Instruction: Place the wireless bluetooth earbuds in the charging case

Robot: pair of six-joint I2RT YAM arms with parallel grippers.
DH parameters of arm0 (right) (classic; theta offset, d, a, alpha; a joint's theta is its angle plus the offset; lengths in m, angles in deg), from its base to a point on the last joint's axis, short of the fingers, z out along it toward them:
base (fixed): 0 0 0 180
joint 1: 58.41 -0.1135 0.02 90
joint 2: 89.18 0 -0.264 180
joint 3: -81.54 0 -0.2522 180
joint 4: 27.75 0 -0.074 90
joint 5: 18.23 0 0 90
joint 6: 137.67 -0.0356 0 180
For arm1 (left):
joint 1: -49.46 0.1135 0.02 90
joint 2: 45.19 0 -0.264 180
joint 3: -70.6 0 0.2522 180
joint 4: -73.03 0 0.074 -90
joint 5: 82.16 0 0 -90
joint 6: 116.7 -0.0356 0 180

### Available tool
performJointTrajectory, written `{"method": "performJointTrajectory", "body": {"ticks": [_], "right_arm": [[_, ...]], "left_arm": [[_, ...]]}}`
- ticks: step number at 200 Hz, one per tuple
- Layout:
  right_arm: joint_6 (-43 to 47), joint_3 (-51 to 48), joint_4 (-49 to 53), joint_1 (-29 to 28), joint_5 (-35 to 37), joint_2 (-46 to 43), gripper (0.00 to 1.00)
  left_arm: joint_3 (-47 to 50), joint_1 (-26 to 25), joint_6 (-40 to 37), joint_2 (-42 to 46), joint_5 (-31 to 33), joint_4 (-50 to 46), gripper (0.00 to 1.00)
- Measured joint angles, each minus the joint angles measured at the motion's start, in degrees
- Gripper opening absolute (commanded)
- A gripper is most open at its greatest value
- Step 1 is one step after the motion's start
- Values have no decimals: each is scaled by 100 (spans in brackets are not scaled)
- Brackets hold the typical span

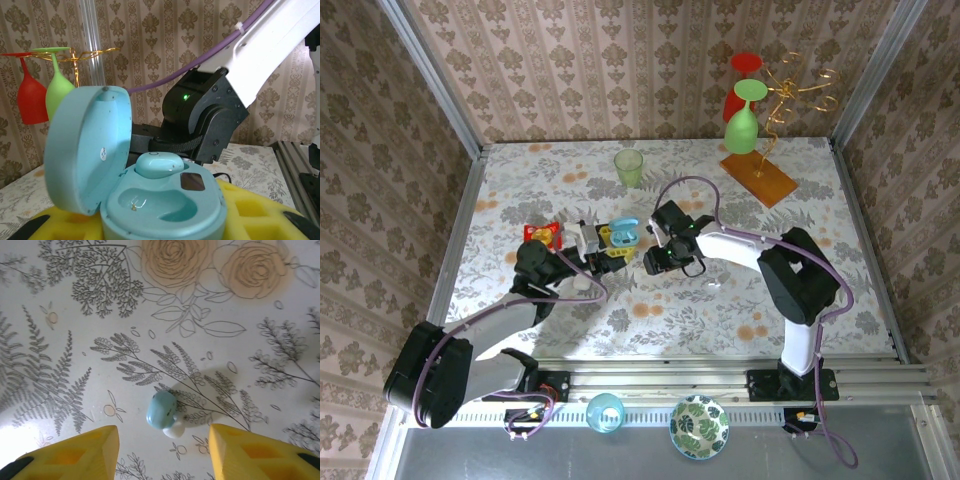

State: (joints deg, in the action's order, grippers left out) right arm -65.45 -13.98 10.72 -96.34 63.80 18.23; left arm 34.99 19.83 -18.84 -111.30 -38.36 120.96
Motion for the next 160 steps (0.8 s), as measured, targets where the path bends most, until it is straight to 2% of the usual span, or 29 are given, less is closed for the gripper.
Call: {"method": "performJointTrajectory", "body": {"ticks": [64, 160], "right_arm": [[-238, 708, 739, -608, 1484, 153, 40], [-474, 1364, 1386, -1008, 2249, 979, 33]], "left_arm": [[164, 48, -153, 549, 267, -278, 16], [297, 81, -214, 682, 407, -299, 16]]}}
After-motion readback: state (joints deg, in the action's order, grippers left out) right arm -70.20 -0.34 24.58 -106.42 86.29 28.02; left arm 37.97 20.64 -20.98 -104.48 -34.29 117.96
